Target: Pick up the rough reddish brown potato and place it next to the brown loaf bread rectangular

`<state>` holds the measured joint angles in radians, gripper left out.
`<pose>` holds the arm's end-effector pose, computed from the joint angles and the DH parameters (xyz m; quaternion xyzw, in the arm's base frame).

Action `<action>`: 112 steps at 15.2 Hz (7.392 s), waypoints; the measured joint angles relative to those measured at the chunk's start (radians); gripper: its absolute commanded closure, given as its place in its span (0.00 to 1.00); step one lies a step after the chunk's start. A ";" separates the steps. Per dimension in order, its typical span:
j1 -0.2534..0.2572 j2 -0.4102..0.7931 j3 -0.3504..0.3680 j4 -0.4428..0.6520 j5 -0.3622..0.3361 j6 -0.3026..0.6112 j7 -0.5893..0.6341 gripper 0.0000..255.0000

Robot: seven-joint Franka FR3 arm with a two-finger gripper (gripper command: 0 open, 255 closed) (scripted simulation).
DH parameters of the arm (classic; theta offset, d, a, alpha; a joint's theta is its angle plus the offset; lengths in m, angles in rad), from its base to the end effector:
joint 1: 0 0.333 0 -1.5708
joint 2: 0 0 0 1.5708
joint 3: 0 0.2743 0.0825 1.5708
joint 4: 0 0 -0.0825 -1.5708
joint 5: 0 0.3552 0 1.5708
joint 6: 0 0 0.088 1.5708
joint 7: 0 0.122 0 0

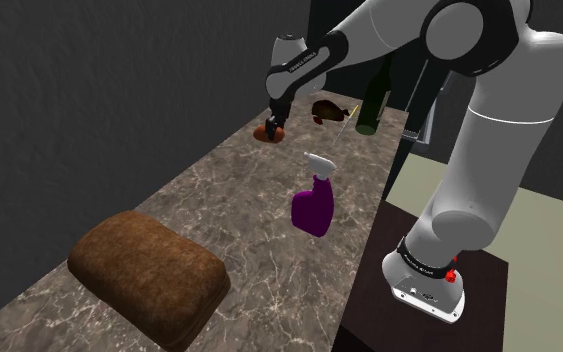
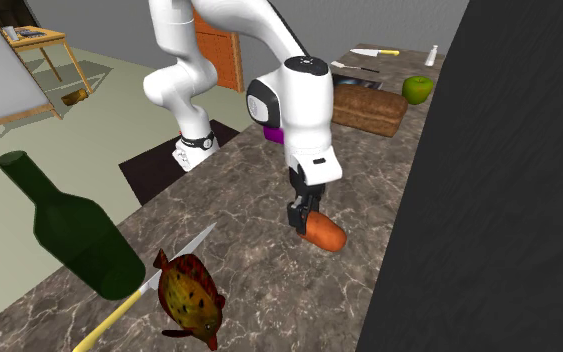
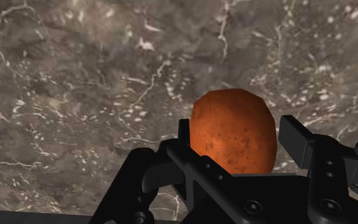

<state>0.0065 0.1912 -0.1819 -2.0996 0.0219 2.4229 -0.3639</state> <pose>0.5496 -0.0962 0.3068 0.9937 0.0890 0.0628 0.0270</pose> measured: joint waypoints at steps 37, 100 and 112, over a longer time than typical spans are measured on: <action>0.008 -0.161 -0.004 0.303 -0.037 -0.461 0.020 1.00; 0.353 -0.014 0.348 0.116 -0.193 -0.159 0.810 1.00; 0.358 0.021 0.342 0.085 -0.207 -0.098 0.825 0.00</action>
<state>0.3645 0.2118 0.1606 -2.0149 -0.1848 2.3251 0.4606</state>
